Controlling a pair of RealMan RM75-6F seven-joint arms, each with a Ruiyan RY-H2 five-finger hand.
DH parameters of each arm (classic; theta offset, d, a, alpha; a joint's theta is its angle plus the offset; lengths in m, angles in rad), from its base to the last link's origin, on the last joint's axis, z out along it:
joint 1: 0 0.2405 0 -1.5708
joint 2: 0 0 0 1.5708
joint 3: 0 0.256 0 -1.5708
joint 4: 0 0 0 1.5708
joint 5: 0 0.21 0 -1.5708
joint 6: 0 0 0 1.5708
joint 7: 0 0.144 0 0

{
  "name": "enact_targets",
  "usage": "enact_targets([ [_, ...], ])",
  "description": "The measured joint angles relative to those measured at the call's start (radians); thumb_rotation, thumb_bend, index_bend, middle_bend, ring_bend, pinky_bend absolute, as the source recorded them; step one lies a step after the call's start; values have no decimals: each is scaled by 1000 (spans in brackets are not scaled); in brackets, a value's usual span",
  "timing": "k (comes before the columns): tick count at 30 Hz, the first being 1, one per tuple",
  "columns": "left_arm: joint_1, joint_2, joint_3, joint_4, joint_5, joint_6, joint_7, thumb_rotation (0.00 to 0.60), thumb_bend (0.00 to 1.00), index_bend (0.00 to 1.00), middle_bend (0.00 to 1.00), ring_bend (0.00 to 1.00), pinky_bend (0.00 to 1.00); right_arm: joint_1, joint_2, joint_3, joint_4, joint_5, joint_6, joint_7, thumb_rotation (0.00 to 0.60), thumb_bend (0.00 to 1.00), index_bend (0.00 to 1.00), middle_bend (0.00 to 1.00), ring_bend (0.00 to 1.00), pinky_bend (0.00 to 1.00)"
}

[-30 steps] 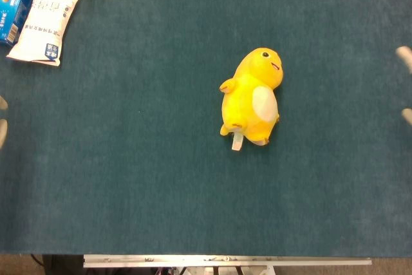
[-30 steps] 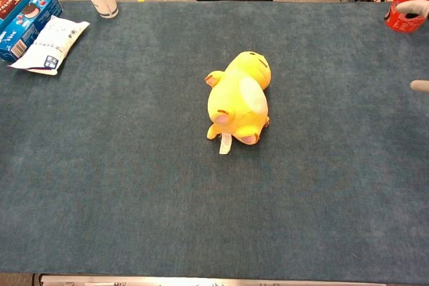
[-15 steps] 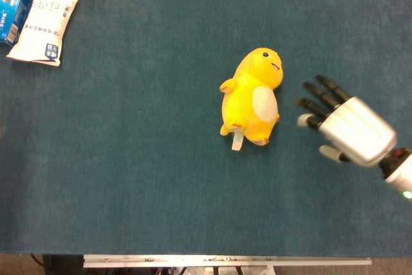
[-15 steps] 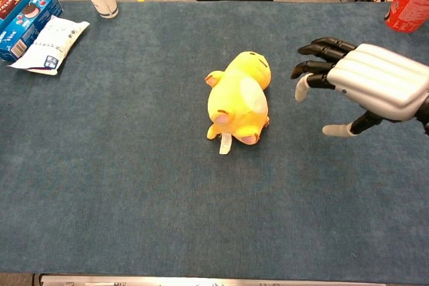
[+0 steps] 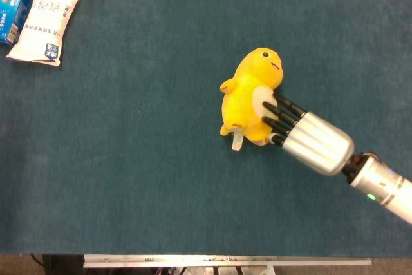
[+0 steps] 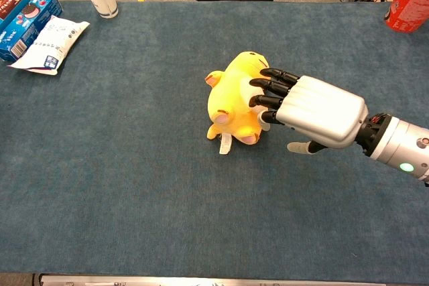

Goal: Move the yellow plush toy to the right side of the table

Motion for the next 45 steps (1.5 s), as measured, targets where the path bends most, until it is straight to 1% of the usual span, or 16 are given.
enact_targets([
  [8, 1, 0, -2, 10, -3, -1, -11, 600, 389, 445, 428, 325, 415, 37, -73, -11, 81, -70, 37, -22, 600, 135, 447, 247, 35, 0],
  [15, 0, -2, -4, 14, -2, -3, -17, 600, 389, 445, 428, 325, 415, 90, -88, -37, 98, -110, 6, 2, 600, 136, 447, 247, 40, 0],
  [18, 1, -1, -5, 12, -2, -1, -19, 600, 389, 445, 428, 325, 415, 111, -89, -51, 100, -114, -16, 28, 600, 136, 448, 247, 41, 0],
  [26, 2, -1, -4, 15, -4, -4, -20, 600, 389, 445, 428, 325, 415, 115, -86, -68, 128, -89, -31, 40, 600, 135, 448, 247, 41, 0],
  [36, 3, 0, -7, 23, -6, -4, -27, 600, 389, 445, 428, 325, 415, 152, -146, -30, 240, -69, -23, 41, 600, 135, 447, 247, 41, 0],
  [45, 3, 2, -9, 29, -11, -8, -35, 600, 389, 445, 428, 326, 415, 188, -179, 9, 268, -49, -2, 47, 600, 135, 448, 247, 40, 0],
])
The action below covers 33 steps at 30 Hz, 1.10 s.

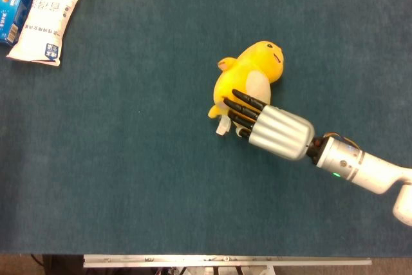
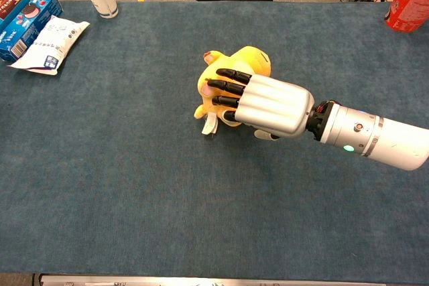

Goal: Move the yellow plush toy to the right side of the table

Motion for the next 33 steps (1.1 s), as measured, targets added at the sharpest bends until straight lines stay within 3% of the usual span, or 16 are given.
enact_targets([
  [11, 7, 8, -1, 9, -10, 1, -11, 600, 389, 445, 428, 327, 415, 38, -59, 14, 31, 5, 3, -24, 600, 136, 447, 247, 41, 0],
  [33, 16, 24, 3, 17, -9, 1, -46, 600, 389, 447, 429, 327, 415, 109, -107, 23, 33, 50, -98, -161, 600, 136, 428, 247, 41, 0],
])
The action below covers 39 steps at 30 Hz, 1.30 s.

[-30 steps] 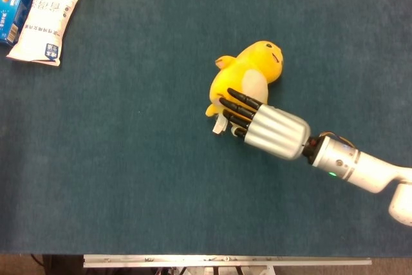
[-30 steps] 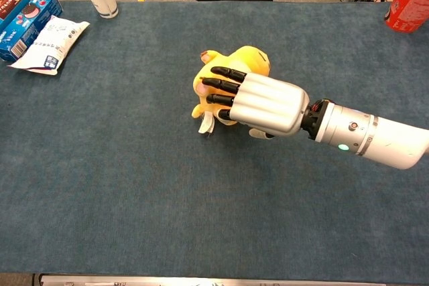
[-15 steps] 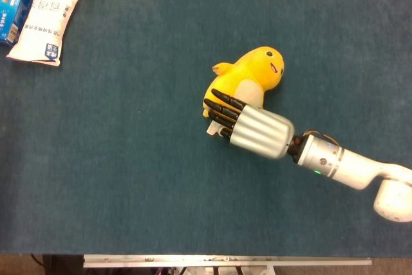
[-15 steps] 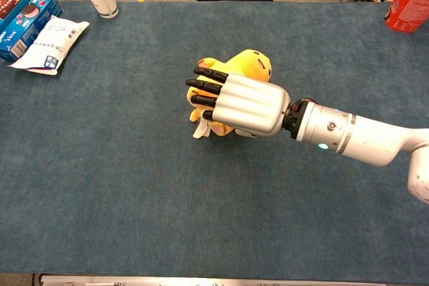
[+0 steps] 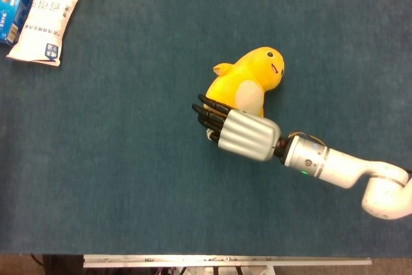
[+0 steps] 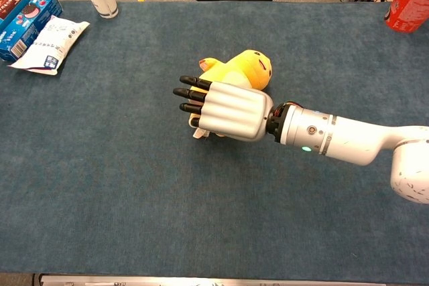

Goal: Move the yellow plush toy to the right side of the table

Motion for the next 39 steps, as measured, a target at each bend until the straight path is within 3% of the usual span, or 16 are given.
enact_targets([
  [14, 2, 1, 1, 13, 5, 1, -21, 600, 389, 448, 428, 327, 415, 13, -7, -9, 22, 41, -29, -18, 600, 206, 524, 278, 61, 0],
  [17, 3, 2, 1, 12, 7, 3, -23, 600, 389, 448, 428, 327, 415, 17, -6, -3, 22, 48, -24, -12, 600, 213, 611, 312, 84, 0],
  [20, 4, 2, 1, 12, 8, 4, -22, 600, 389, 448, 429, 327, 415, 20, -6, -2, 25, 49, -15, -6, 600, 231, 762, 361, 111, 0],
  [22, 4, 1, 1, 12, 8, 4, -21, 600, 389, 448, 428, 327, 415, 21, -6, -7, 28, 47, -11, -3, 600, 233, 801, 375, 117, 0],
  [23, 4, 2, 2, 12, 7, 3, -21, 600, 389, 448, 428, 327, 415, 22, -5, -10, 29, 46, -10, 0, 600, 233, 787, 376, 117, 0],
  [28, 4, 1, 1, 11, 7, 2, -19, 600, 389, 448, 429, 327, 415, 24, 4, -19, 28, 47, -7, 5, 600, 226, 431, 336, 117, 0],
  [34, 3, 0, 0, 11, 7, 1, -17, 600, 389, 448, 428, 327, 415, 24, 11, -15, 9, 65, -13, -10, 600, 207, 124, 288, 104, 0],
  [39, 2, 0, -1, 10, 6, 1, -15, 600, 389, 448, 429, 327, 415, 25, 17, -8, -7, 82, -20, -20, 600, 196, 47, 275, 90, 0],
])
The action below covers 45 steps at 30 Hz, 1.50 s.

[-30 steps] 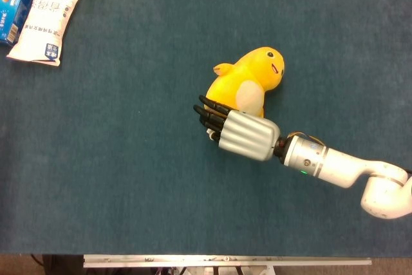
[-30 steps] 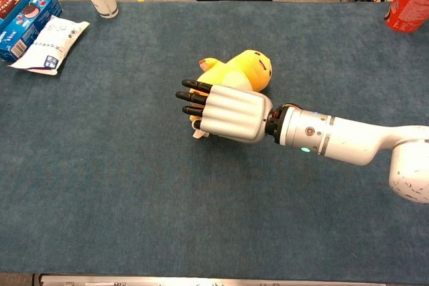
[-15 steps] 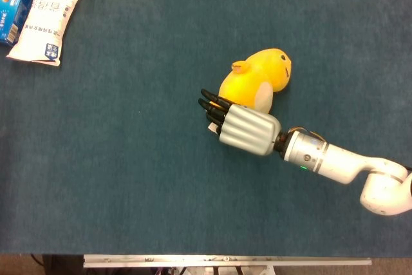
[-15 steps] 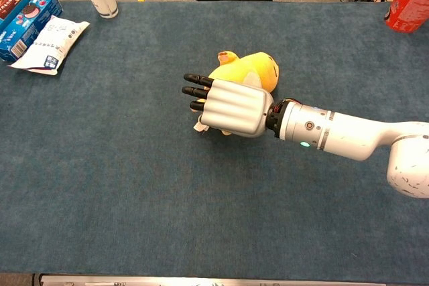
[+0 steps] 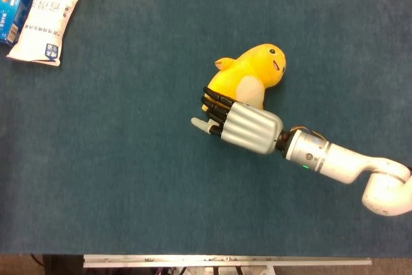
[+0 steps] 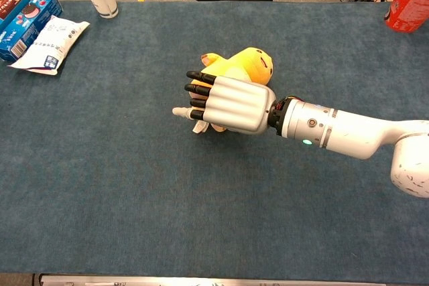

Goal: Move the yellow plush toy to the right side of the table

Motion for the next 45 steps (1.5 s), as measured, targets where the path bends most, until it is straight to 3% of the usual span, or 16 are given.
enact_targets([
  [4, 0, 0, 0, 1, 0, 0, -1, 600, 389, 448, 429, 327, 415, 2, 0, 0, -2, 8, -6, -3, 600, 195, 69, 275, 90, 0],
  [7, 1, 2, 1, 1, 0, 0, -2, 600, 389, 448, 428, 327, 415, 4, -3, -1, 0, 17, -15, -5, 600, 196, 141, 276, 90, 0],
  [9, 2, 3, 1, 1, 0, 1, -3, 600, 389, 448, 428, 327, 415, 5, -6, -1, 1, 18, -15, -4, 600, 196, 257, 276, 90, 0],
  [13, 2, 3, 0, 3, -1, 1, -5, 600, 389, 448, 428, 327, 415, 6, -9, -1, 1, 22, -12, 1, 600, 200, 605, 313, 90, 0],
  [21, 2, 2, 0, 4, 1, 1, -7, 600, 389, 448, 428, 327, 415, 5, -18, -9, 17, 17, 6, 13, 600, 207, 914, 439, 118, 0],
  [24, 1, 2, 0, 4, 0, -1, -7, 600, 389, 448, 429, 327, 415, 6, -19, -11, 22, 13, 12, 20, 600, 207, 943, 456, 125, 0],
  [26, 1, 2, 0, 4, 0, -2, -6, 600, 389, 448, 428, 327, 415, 7, -17, -12, 21, 12, 15, 21, 600, 207, 924, 450, 125, 0],
  [28, 1, 2, 0, 4, 0, -1, -6, 600, 389, 448, 428, 327, 415, 8, -12, -14, 18, 10, 16, 24, 600, 206, 812, 428, 125, 0],
  [33, 0, 2, 0, 2, 0, -3, -4, 600, 389, 448, 428, 327, 415, 9, 4, -15, 0, 18, 6, 14, 600, 201, 368, 341, 115, 0],
  [37, 0, 1, 0, 1, 0, -4, -1, 600, 390, 448, 429, 327, 415, 8, 17, -11, -20, 34, -8, 2, 600, 196, 125, 270, 78, 0],
  [40, 0, 2, 1, -2, -2, -5, 2, 600, 389, 448, 428, 327, 415, 10, 28, -7, -39, 45, -17, -2, 600, 193, 28, 229, 61, 0],
  [45, 1, 3, -1, -6, -2, -2, 3, 600, 389, 448, 429, 327, 415, 5, 44, -3, -66, 50, -3, 4, 600, 192, 15, 221, 58, 0],
])
